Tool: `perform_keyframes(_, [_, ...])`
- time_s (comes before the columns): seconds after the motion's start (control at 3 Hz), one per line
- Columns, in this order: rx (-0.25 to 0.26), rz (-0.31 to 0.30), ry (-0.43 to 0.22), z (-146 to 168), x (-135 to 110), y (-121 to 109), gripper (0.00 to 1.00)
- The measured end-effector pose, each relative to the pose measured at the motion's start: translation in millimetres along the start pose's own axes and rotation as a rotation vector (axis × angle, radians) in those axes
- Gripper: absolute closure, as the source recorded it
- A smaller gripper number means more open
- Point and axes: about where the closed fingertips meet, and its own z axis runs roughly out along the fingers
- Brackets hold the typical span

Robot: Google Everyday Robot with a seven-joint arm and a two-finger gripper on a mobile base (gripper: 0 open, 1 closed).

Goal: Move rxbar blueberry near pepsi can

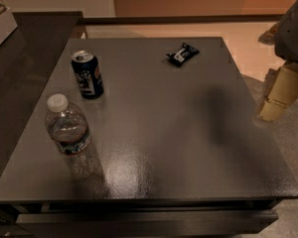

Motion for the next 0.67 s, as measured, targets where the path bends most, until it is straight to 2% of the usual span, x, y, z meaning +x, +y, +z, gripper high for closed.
perform_keyframes(0.67, [0.014, 0.12, -0.141, 48, -33, -53, 0.0])
